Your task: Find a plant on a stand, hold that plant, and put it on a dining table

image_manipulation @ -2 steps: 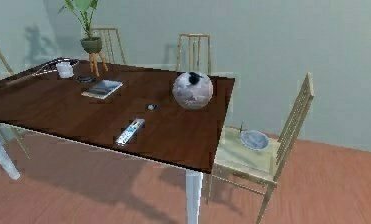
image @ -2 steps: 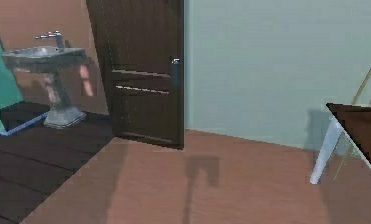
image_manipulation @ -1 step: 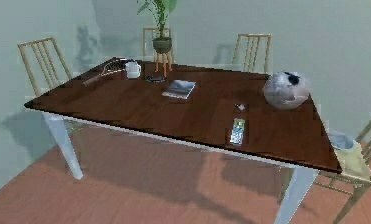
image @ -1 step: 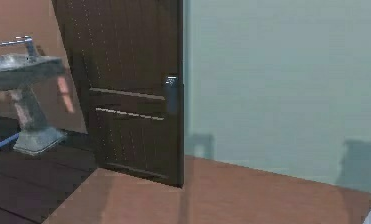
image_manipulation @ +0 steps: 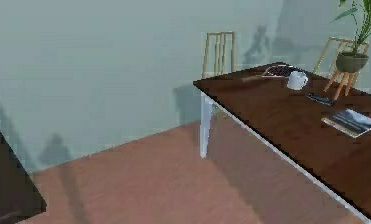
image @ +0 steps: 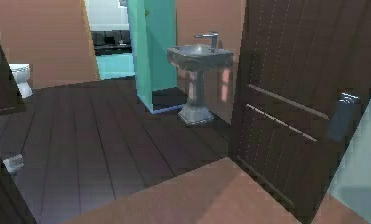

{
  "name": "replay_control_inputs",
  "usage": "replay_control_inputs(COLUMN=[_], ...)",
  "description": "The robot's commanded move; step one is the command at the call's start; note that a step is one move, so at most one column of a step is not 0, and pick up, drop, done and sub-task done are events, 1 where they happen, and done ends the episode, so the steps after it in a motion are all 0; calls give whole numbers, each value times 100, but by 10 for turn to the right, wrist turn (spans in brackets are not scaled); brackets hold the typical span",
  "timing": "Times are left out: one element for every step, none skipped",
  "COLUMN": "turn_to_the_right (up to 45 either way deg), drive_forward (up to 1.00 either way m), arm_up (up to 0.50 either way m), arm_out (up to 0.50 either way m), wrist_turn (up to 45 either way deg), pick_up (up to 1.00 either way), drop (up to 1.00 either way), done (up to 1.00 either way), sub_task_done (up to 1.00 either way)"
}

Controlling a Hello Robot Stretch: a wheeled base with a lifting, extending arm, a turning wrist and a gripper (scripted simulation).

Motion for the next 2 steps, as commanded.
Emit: replay_control_inputs(turn_to_the_right=[-210, 0], drive_forward=[0, 100], arm_up=[0, 0], arm_out=[0, 0], wrist_turn=[0, 0], pick_up=[0, 0], drop=[0, 0], done=[0, 0], sub_task_done=[0, 0])
